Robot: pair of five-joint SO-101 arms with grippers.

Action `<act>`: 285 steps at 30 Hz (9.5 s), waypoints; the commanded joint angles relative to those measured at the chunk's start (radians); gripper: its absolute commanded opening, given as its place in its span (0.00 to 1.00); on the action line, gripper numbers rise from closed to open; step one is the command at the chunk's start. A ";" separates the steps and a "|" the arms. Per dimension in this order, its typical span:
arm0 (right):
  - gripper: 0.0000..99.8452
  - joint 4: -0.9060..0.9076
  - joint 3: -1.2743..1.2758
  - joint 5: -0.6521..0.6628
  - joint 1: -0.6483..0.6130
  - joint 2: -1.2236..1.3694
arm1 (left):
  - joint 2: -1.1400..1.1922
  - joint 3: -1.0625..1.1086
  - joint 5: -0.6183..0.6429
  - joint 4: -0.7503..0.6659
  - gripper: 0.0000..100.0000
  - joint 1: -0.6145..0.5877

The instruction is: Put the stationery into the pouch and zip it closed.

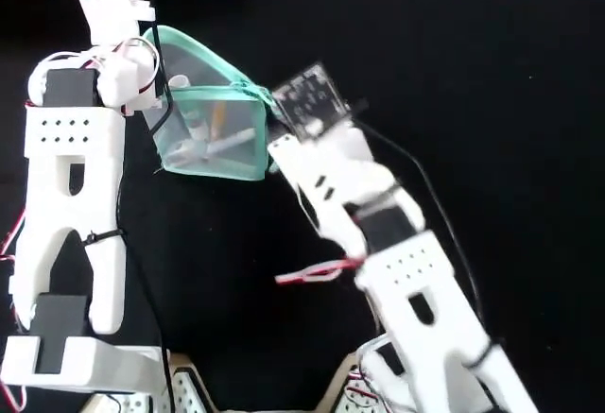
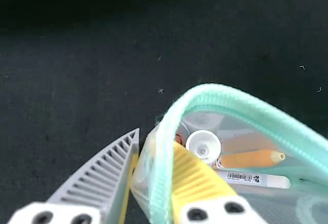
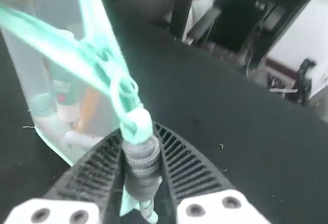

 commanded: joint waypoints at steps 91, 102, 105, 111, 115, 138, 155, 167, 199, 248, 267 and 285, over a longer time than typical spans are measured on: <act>0.01 0.095 -0.277 0.015 -0.026 -0.038 | -0.945 0.931 0.284 -0.535 0.22 -0.110; 0.01 0.307 -0.280 0.322 -0.295 -0.119 | -0.893 0.935 0.345 -0.571 0.22 -0.104; 0.01 0.330 -0.283 0.350 -0.341 -0.168 | -0.893 0.935 0.345 -0.571 0.22 -0.093; 0.01 0.227 -0.280 0.235 -0.265 -0.209 | -0.893 0.934 0.345 -0.555 0.22 -0.093; 0.01 0.149 -0.275 0.101 -0.123 -0.202 | -0.895 0.924 0.345 -0.520 0.22 -0.090; 0.01 0.049 -0.274 0.069 -0.003 0.053 | -1.082 0.730 0.054 0.057 0.30 0.191; 0.01 0.040 -0.272 0.069 -0.035 0.156 | -1.657 1.230 0.153 -0.324 0.30 0.364; 0.01 0.040 -0.274 0.069 -0.003 0.154 | -1.602 1.388 0.155 -0.589 0.30 0.282; 0.01 0.041 -0.277 0.077 -0.005 0.154 | -1.534 1.501 0.158 -0.908 0.25 0.312; 0.01 0.063 -0.272 0.078 -0.055 0.162 | -1.304 1.274 0.061 -0.756 0.28 0.243; 0.01 0.063 -0.272 0.078 -0.057 0.163 | -1.286 1.296 -0.020 -0.770 0.03 0.234; 0.01 0.063 -0.272 0.078 -0.057 0.162 | -1.772 1.448 -0.002 -0.560 0.03 0.183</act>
